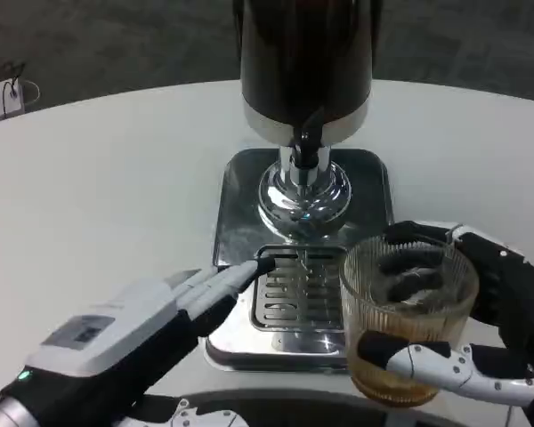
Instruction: Grasp the cup under the faucet to collect the drink, then remove the cup.
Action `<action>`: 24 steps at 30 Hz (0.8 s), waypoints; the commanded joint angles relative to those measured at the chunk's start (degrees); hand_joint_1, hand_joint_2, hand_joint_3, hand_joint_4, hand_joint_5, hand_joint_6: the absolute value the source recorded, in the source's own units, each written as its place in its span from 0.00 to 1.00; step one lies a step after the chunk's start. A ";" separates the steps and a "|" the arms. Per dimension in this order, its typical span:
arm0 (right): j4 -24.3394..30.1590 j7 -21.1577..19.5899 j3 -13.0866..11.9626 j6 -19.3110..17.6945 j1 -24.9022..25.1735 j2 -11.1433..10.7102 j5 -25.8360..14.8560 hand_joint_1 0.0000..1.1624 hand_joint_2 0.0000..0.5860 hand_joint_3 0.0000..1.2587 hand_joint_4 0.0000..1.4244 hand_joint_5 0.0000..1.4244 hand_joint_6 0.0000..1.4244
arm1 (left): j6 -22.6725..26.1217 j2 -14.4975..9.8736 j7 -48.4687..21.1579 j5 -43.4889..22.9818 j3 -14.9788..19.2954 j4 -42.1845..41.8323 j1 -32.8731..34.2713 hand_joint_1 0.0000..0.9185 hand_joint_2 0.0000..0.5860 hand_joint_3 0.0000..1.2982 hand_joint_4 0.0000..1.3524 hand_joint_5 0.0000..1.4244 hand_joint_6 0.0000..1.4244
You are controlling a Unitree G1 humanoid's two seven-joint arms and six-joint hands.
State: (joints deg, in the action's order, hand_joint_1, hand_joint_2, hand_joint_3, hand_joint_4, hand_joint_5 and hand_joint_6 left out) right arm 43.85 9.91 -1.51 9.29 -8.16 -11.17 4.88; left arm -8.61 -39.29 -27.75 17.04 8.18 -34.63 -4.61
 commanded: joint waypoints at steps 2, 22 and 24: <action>1.49 0.23 0.19 -0.29 0.77 0.10 -1.07 0.87 0.28 0.84 0.91 0.96 1.00 | 1.81 -0.71 -1.76 1.68 -0.15 -1.46 -0.90 0.00 0.12 0.00 0.00 0.00 0.00; 2.00 0.11 0.72 -0.16 0.34 0.16 -0.47 0.86 0.28 0.84 0.90 0.96 1.00 | 6.12 -0.17 -3.76 3.45 -0.49 -5.74 -2.87 0.00 0.11 0.00 0.00 0.00 0.00; 2.23 0.05 0.83 -0.14 0.14 0.22 -0.42 0.86 0.28 0.84 0.90 0.96 1.00 | 6.28 -0.17 -3.68 3.51 -0.30 -6.07 -3.23 0.00 0.11 0.00 0.00 0.00 0.00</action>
